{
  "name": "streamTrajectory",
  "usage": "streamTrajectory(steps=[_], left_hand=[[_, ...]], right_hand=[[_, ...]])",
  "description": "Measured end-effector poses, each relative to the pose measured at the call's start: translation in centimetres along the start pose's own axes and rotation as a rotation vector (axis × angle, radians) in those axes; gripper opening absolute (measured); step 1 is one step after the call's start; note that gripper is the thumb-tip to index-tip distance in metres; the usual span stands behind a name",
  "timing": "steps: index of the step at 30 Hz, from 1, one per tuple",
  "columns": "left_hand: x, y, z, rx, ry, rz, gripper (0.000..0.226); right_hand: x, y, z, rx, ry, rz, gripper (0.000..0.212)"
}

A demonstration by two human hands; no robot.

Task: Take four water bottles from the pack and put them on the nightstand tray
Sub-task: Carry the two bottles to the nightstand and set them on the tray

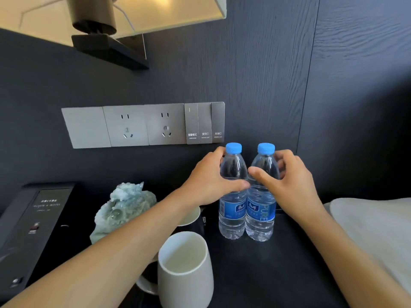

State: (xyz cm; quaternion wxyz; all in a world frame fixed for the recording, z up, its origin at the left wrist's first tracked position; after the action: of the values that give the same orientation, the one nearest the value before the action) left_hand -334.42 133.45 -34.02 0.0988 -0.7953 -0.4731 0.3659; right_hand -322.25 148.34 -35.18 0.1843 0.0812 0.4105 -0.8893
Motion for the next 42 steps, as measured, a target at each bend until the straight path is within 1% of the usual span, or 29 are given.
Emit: streamTrajectory(steps=[7,12,14,16,18,19,22,24,27,31,34,38,42], left_hand=[[0.0,-0.3,0.1,0.0,0.061,0.059,0.07],[0.1,-0.1,0.5,-0.015,0.078,0.055,0.071],[0.0,0.0,0.6,-0.026,0.078,0.056,0.071],[-0.1,0.0,0.6,-0.037,0.081,0.058,0.071],[-0.1,0.1,0.5,-0.043,0.079,0.057,0.071],[-0.1,0.1,0.4,-0.044,0.079,0.057,0.071],[0.1,0.3,0.4,-0.048,0.076,0.06,0.073],[-0.1,0.3,0.5,-0.047,0.083,0.063,0.072],[-0.2,0.3,0.9,-0.051,0.099,0.059,0.069],[-0.2,0.2,1.0,-0.047,0.093,0.056,0.068],[0.1,0.1,0.9,-0.046,0.098,0.066,0.066],[0.4,0.0,0.9,-0.043,0.095,0.071,0.067],[0.4,-0.2,1.1,-0.042,0.097,0.073,0.07]], right_hand=[[-0.5,0.2,-0.3,0.031,-0.052,0.034,0.058],[-1.0,0.1,-0.2,0.027,-0.113,0.112,0.056],[-0.9,0.2,-0.1,0.049,-0.169,0.169,0.051],[-0.7,0.3,0.1,0.057,-0.168,0.202,0.047],[-0.5,0.5,0.2,0.044,-0.146,0.179,0.045],[-0.4,0.7,0.3,0.039,-0.124,0.158,0.048],[-0.3,1.1,0.2,0.039,-0.022,0.063,0.065],[-0.3,1.1,0.3,0.012,0.021,0.027,0.07],[-0.4,0.6,0.0,-0.015,0.013,0.037,0.066],[-0.9,0.2,-1.1,0.068,-0.082,0.099,0.061],[-0.7,0.2,-1.1,0.062,-0.074,0.104,0.056],[-0.2,0.6,-1.2,0.05,-0.025,0.09,0.073],[-0.2,0.4,-1.4,0.033,-0.051,0.112,0.07]])
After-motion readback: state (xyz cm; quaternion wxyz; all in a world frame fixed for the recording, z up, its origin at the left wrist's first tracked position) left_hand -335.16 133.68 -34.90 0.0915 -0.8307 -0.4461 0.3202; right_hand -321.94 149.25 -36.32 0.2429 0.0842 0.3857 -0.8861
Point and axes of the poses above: each hand's wrist, its own y-axis away from the middle knuckle, its own x-axis out of the palm, z = x × y, the point moved 6 cm from there along -y, towards the middle knuckle, and after that the axes turned 12 degrees about -z, right-handed, at the moved point
